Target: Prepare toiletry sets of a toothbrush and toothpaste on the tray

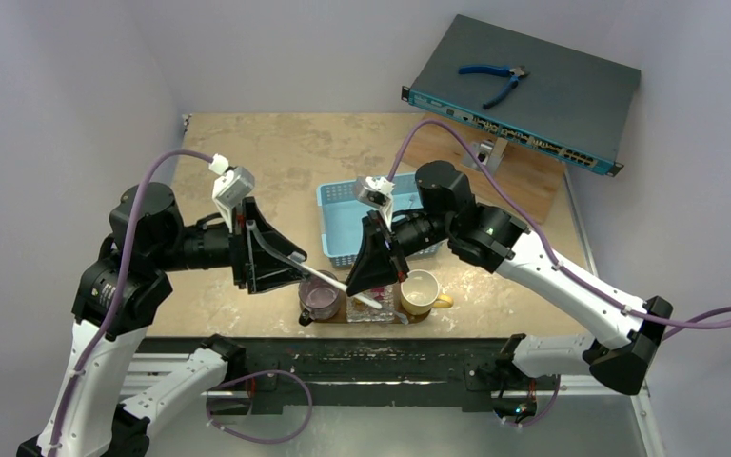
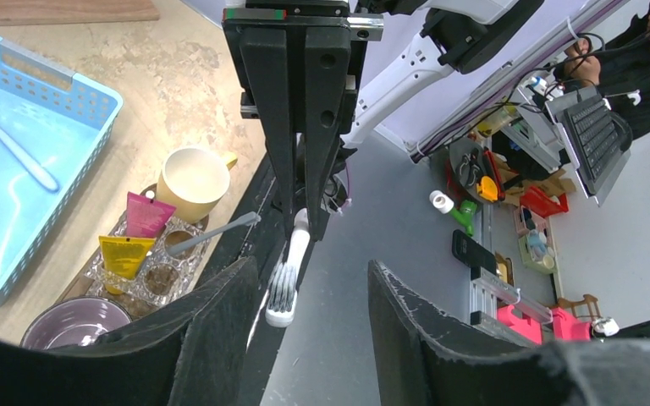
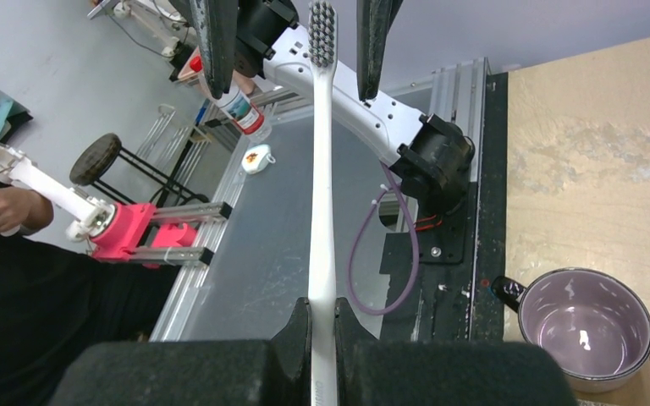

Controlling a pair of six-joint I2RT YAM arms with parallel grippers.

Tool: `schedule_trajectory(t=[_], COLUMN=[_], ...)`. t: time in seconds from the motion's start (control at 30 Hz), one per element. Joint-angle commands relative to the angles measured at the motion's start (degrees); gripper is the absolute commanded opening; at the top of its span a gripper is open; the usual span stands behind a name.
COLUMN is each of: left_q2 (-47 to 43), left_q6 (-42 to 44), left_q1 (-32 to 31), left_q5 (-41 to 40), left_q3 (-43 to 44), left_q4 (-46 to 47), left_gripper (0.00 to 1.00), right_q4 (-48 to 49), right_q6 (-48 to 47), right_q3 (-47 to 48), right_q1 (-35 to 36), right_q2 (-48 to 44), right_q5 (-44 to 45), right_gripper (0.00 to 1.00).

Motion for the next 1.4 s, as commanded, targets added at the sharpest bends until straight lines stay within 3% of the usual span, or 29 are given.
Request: schedule_trajectory(t=[0.0, 0.13, 0.4, 0.63, 0.67, 0.83, 0.93, 1.07, 1.23, 1.37], left_q2=[0.3, 0.3, 0.1, 0.1, 0.2, -0.3, -0.8, -1.8, -0.4, -0.4], left_q6=[0.6, 1.1, 1.6, 1.1, 1.2, 1.5, 2.0, 2.5, 4.6, 4.4], left_q1=[0.3, 0.3, 0.3, 0.3, 0.3, 0.2, 0.1, -2.0, -13.9, -19.4], left_q5=[1.5, 1.5, -0.5, -0.4, -0.3, -1.6, -3.6, -8.1, -22.6, -30.2], left_q3=[2.0, 1.9, 2.5, 2.5, 2.5, 2.2, 2.0, 1.2, 3.0, 2.3], left_q4=[0.9, 0.4, 0.1, 0.7, 0.7, 0.0, -1.6, -3.1, -8.1, -9.3], left_gripper=[0.48, 0.42, 0.02, 0.0, 0.0, 0.0, 0.0, 0.0, 0.0, 0.0], right_q4=[2.7, 2.8, 2.7, 2.3, 2.2, 0.7, 0.7, 0.5, -0.4, -1.6], right_q6=[0.8, 1.0, 0.8, 0.5, 0.5, 0.1, 1.5, 2.8, 3.7, 4.6], right_q3=[2.7, 2.7, 2.6, 2.1, 2.0, 2.4, 2.5, 2.7, 3.6, 3.9], right_q1=[0.4, 0.5, 0.6, 0.7, 0.7, 0.6, 0.6, 0.5, 0.3, 0.0], right_q2=[-0.2, 0.0, -0.3, -0.8, -0.9, -1.5, -2.5, -4.4, -6.7, -8.5], right_q5=[-0.4, -0.3, 0.1, 1.1, 1.6, 6.1, 9.9, 15.3, 23.2, 31.0], right_gripper=[0.0, 0.0, 0.0, 0.0, 0.03, 0.44, 0.63, 0.67, 0.7, 0.72])
